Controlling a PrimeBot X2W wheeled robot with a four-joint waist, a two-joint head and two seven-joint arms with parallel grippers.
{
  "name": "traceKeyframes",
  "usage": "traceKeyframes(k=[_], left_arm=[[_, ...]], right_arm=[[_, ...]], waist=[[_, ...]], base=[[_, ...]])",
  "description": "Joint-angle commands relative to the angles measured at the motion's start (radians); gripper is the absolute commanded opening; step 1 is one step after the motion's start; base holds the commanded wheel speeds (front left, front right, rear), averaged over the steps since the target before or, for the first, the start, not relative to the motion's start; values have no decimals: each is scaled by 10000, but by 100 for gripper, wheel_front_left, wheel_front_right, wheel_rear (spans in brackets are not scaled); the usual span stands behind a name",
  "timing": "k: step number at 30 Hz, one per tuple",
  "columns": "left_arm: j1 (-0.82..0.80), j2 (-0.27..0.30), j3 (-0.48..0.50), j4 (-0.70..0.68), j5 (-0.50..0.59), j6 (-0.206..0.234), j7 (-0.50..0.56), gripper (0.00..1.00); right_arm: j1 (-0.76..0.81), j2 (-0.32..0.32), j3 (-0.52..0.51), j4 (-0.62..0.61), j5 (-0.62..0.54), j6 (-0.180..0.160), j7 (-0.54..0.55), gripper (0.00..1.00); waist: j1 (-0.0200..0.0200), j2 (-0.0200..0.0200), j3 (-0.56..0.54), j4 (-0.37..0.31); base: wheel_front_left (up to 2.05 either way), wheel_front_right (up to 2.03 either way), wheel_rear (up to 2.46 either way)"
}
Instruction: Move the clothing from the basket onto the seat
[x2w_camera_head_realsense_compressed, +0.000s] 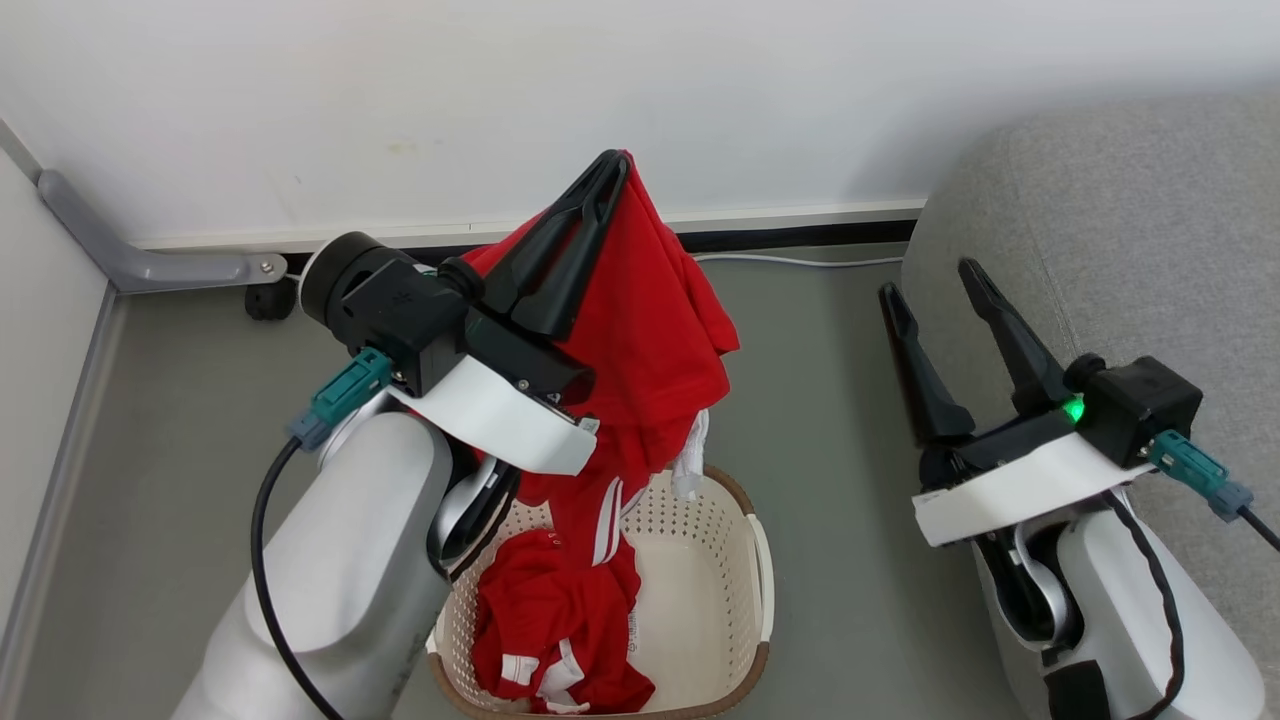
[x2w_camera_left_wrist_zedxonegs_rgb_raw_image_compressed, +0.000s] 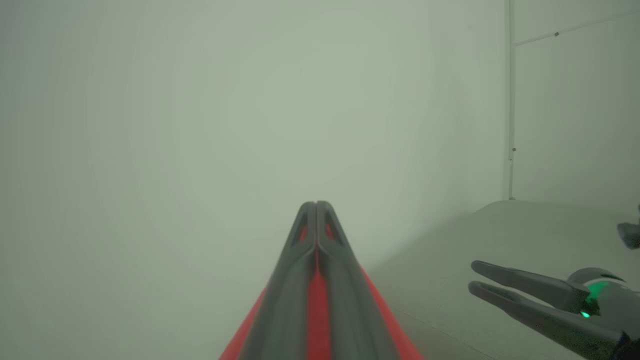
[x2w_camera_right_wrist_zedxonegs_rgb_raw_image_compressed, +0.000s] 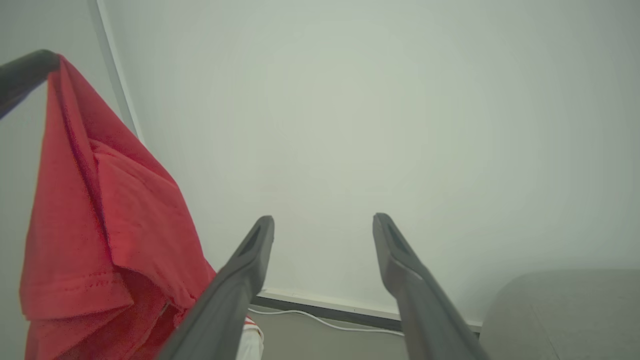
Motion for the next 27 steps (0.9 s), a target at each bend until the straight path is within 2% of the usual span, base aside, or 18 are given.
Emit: traceKeyframes(k=[1,9,13,16,23,27], left_arm=[[-494,132,324,-229,-21,-40,-49,0],[-515,6,219,-217,-16,-40,-49,0],[-518,-62,114,-247,-16,-40,-49,0],[-516,-83,48,-265,-27,-40,-49,0],[-523,-137,-88,-354,-71,-40,-49,0],[-510,-200,-174,-380,-88,-40,-49,0]], right_arm=[[-390,-151,559,-659,322,42,-59,100],[-970,-907,2609,-2382,1663,42,-59,100],[-1172,-1379,3912,-2266,2067,42,-59,100],[-1314,-1526,4283,-1867,1991,42,-59,100],[-1745,-908,4659,26,1430,42,-59,100],[-2135,-411,5156,425,1506,42,-59,100]], waist=[[0,0,27,-21],[0,0,130,11],[0,0,141,79],[0,0,142,102],[0,0,159,190],[0,0,194,296]], base=[[0,0,0],[0,0,0],[0,0,0],[0,0,0],[0,0,0],[0,0,0]])
